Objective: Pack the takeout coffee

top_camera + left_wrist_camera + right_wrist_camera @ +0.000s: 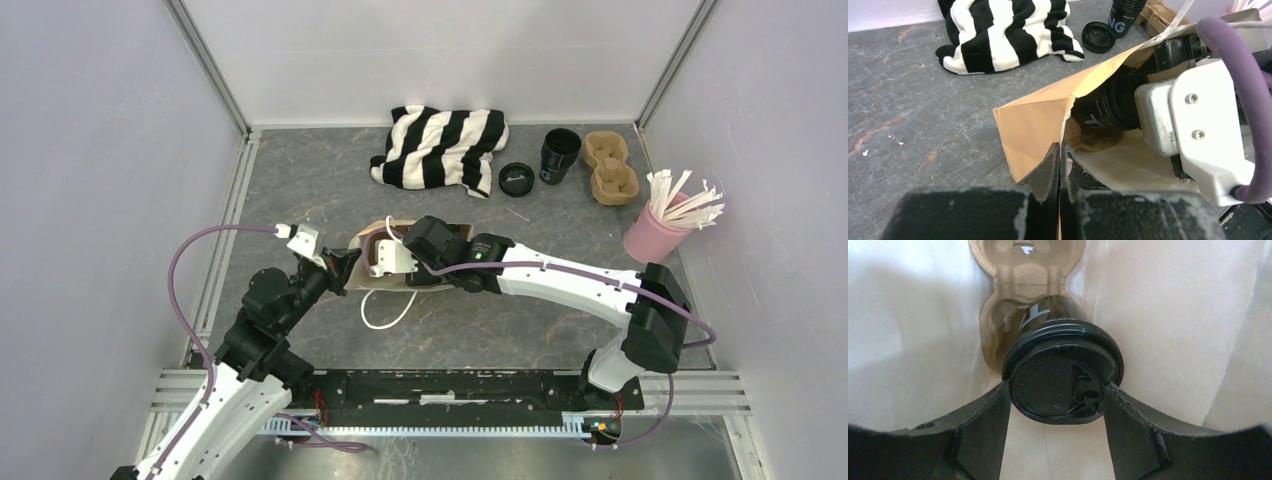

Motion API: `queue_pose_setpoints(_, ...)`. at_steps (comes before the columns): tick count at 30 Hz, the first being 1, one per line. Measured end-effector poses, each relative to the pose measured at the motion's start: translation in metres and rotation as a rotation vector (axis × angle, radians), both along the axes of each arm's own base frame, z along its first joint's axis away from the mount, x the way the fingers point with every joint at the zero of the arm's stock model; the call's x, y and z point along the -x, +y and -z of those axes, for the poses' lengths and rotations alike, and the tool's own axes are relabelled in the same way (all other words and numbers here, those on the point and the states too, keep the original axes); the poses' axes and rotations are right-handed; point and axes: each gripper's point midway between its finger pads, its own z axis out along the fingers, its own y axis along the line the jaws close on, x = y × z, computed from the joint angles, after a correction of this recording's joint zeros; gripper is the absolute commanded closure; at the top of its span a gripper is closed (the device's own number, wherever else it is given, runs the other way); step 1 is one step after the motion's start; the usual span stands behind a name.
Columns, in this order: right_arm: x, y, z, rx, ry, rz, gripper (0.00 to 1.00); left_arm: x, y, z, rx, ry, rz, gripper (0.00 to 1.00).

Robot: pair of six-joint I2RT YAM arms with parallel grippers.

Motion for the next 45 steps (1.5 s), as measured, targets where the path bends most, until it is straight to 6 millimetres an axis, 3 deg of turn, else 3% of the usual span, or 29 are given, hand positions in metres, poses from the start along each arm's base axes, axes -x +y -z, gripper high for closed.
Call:
queue_pose_setpoints(10, -0.004, 0.000, 0.001, 0.007, -0.023, -0.002, 0.31, 0.003, -0.002, 0.005, 0.015, -0.023, 0.021, 0.98)
queue_pose_setpoints(16, -0.004, -0.006, 0.016, 0.047, -0.025, -0.017, 0.31, 0.006, -0.007, 0.005, 0.043, -0.011, 0.043, 0.98)
queue_pose_setpoints(45, -0.022, -0.019, 0.023, 0.028, -0.061, -0.015, 0.32, 0.010, -0.019, 0.011, 0.078, 0.042, 0.100, 0.98)
